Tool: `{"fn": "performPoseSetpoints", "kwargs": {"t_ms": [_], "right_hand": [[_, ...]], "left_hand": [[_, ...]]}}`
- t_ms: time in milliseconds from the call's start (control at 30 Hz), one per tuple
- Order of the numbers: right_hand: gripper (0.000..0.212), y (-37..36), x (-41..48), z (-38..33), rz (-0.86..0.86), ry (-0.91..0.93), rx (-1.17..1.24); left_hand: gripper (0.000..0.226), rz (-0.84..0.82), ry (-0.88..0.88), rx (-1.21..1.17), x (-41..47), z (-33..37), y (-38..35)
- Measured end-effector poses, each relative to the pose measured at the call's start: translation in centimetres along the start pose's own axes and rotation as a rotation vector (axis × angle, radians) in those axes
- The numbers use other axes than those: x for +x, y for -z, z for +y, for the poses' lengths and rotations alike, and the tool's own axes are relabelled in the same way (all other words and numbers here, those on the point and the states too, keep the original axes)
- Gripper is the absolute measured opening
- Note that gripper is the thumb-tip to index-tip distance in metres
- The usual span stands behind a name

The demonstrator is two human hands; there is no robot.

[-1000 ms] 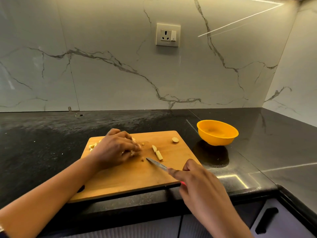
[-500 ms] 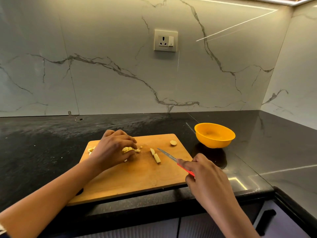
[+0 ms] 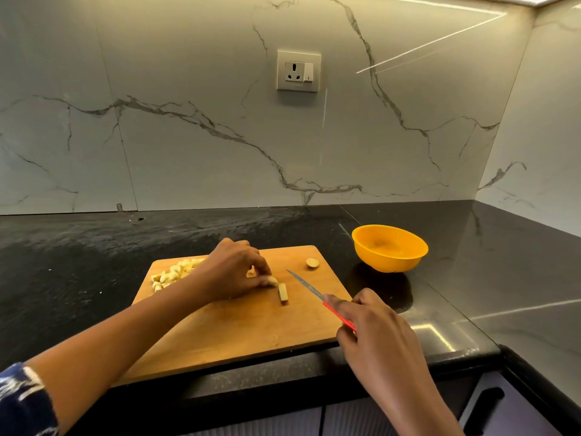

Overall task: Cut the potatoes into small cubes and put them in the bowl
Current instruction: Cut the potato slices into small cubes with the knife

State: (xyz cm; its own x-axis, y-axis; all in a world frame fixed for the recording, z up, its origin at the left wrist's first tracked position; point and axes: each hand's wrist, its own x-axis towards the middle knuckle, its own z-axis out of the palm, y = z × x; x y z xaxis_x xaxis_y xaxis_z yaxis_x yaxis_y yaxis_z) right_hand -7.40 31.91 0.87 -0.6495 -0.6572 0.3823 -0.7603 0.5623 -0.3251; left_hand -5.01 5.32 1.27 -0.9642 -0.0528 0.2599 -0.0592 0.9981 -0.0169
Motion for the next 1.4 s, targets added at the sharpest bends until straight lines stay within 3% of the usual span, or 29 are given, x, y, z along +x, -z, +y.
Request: {"fn": "performPoseSetpoints", "kwargs": {"t_ms": [133,433,833,1400], "right_hand": [[0.05,-0.8,-0.4,-1.1,0.011,0.041,0.084],[0.05,-2.5,-0.5,-2.9,-0.066,0.052,0.05],[0.05,-2.8,-1.1,-3.7,-0.061,0.067,0.015],[0.052,-4.3,0.4,-5.0,-0.107,0.12,-0.148]], "left_hand": [[0.031,0.137,0.111,-0.032,-3.0,1.1,-0.6],[0.039,0.184,0.2,-0.16,-5.5,1.5,-0.8],[0.017,0.327,0.07,-0.112,-6.6,1.8,-0.9],[0.02,0.337,0.017,-0.08,-6.4,2.0,-0.9]]}}
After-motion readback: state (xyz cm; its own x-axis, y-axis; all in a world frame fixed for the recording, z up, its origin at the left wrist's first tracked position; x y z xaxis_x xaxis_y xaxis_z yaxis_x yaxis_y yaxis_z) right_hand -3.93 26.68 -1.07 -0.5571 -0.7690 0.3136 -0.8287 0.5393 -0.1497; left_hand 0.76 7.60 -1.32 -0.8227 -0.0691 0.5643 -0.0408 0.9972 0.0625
